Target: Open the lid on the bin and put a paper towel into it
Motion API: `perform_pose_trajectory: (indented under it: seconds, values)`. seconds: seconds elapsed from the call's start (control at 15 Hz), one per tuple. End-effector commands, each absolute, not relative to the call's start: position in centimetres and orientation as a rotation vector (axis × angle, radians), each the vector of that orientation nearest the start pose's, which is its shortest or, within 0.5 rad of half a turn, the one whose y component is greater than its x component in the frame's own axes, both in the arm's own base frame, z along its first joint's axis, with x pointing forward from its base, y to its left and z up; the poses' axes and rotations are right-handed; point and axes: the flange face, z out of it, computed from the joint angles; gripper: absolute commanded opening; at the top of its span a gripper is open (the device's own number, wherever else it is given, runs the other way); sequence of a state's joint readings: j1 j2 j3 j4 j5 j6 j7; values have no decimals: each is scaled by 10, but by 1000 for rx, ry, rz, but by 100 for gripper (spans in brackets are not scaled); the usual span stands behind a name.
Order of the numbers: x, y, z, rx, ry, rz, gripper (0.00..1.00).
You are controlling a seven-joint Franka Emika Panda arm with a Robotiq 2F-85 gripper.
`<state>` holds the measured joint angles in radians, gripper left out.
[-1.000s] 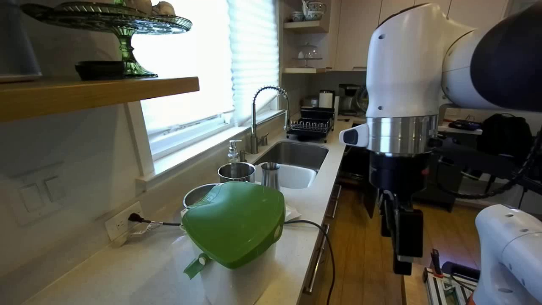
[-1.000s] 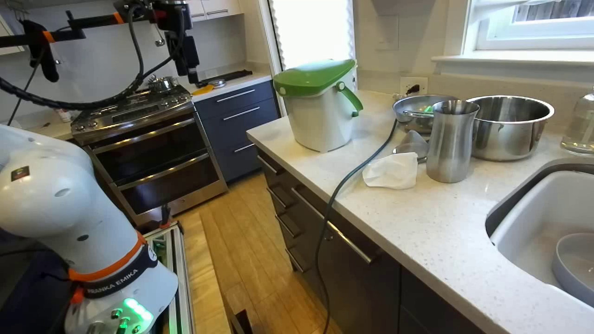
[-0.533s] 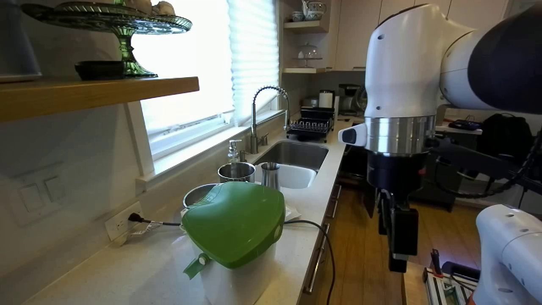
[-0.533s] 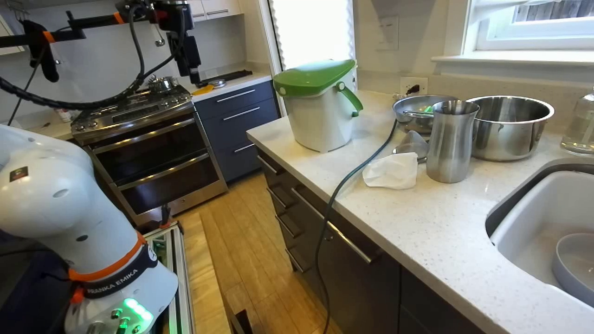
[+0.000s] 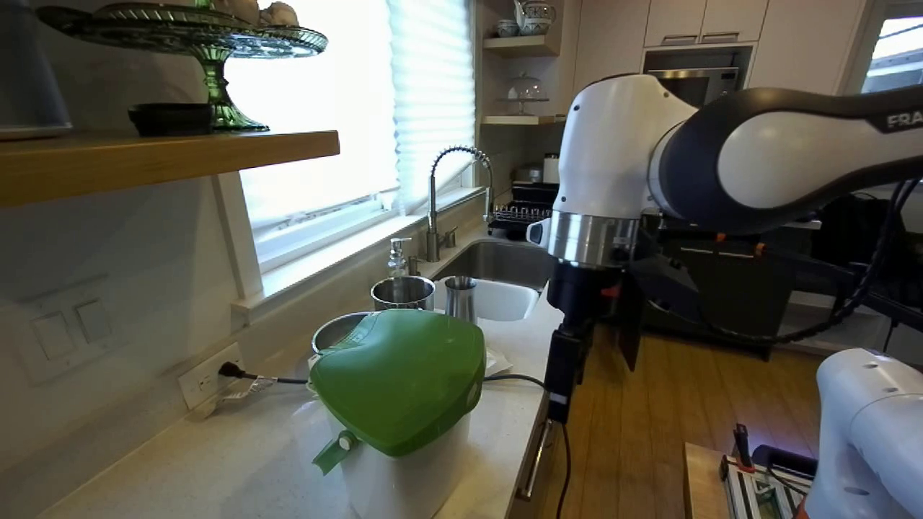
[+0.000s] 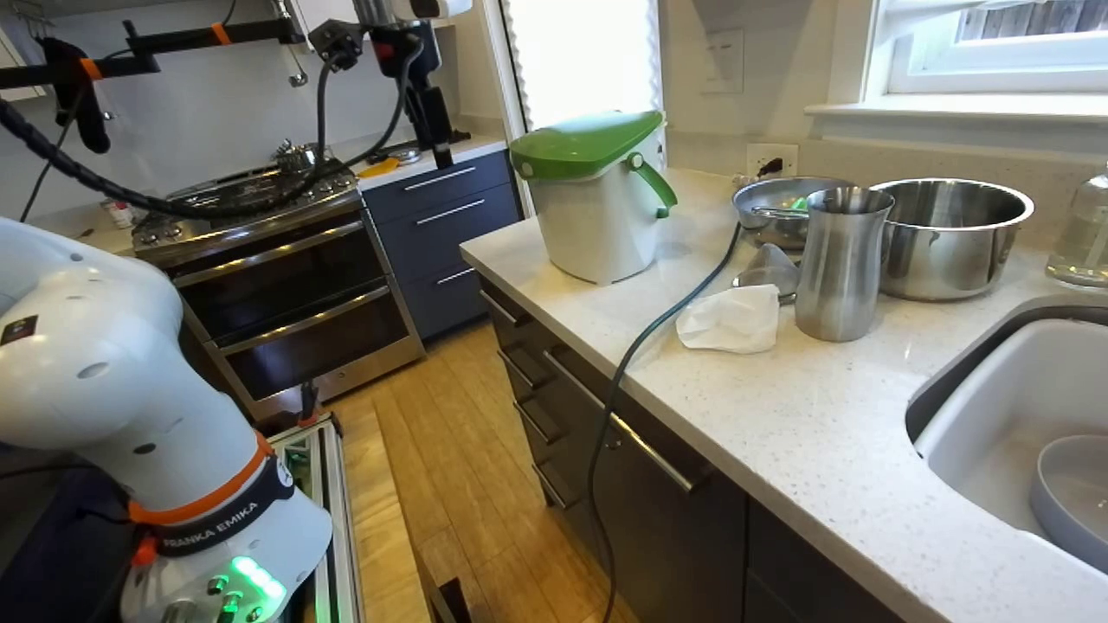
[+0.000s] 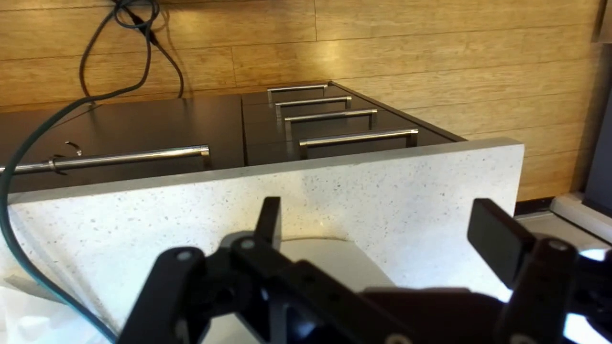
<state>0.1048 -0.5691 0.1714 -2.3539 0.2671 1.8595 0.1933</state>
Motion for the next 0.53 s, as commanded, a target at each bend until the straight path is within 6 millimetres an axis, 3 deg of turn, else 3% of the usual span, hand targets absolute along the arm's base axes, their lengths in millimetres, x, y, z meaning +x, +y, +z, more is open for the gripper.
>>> perform_pose_trajectory:
  seconds: [0.0,0.47]
  values:
    - [383,110,517,-2884,79,-24,100]
    - [390,66,493,-2695,119,-69,100]
